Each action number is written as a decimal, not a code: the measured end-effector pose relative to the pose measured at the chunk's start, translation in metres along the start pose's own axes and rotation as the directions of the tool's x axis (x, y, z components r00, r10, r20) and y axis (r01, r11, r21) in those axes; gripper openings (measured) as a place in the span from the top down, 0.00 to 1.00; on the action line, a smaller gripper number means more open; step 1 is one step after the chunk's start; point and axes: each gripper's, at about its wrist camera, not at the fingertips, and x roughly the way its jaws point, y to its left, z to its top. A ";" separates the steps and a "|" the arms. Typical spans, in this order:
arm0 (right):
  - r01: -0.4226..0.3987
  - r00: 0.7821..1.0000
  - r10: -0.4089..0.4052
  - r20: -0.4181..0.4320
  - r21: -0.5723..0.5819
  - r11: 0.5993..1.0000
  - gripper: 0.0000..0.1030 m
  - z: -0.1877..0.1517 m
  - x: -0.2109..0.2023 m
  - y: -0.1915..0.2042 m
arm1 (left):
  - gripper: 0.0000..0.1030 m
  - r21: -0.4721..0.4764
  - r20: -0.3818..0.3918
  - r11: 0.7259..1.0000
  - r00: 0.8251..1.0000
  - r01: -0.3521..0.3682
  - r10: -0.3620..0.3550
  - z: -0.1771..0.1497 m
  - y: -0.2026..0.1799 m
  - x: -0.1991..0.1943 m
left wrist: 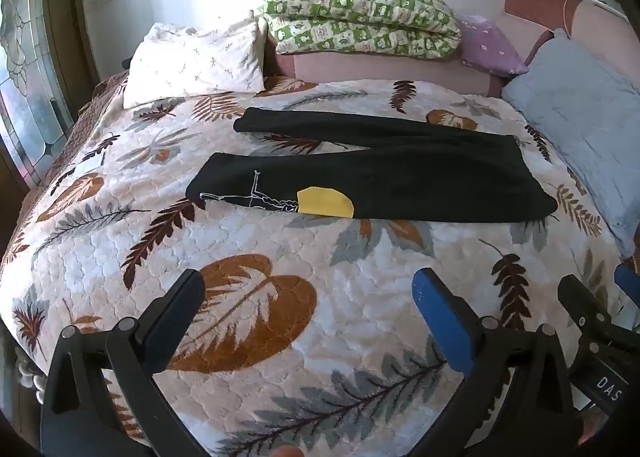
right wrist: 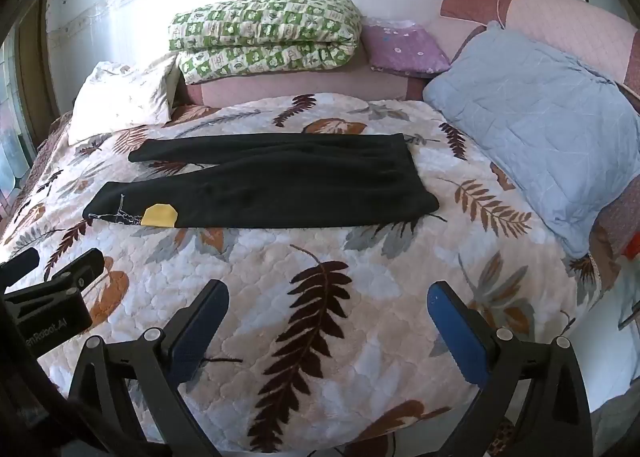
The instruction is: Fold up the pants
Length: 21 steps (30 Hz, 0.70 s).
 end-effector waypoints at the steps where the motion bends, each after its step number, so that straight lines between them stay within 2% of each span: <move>1: 0.001 1.000 -0.001 -0.004 0.000 1.000 0.03 0.000 0.001 0.000 | 0.00 0.002 0.002 1.000 1.000 -0.002 0.002 0.000 0.000 0.000; 7: 0.002 1.000 -0.002 -0.008 -0.004 1.000 0.03 -0.001 0.003 0.002 | 0.00 -0.002 -0.007 1.000 1.000 0.017 -0.017 0.005 0.004 0.004; 8: 0.003 1.000 -0.003 -0.007 -0.004 1.000 0.03 -0.001 0.003 0.002 | 0.00 -0.009 0.002 1.000 1.000 0.011 -0.011 -0.002 0.002 0.005; 21: -0.001 1.000 0.001 0.006 -0.008 1.000 0.03 0.003 0.002 0.002 | 0.00 -0.017 0.022 1.000 1.000 0.005 -0.005 0.001 0.008 0.002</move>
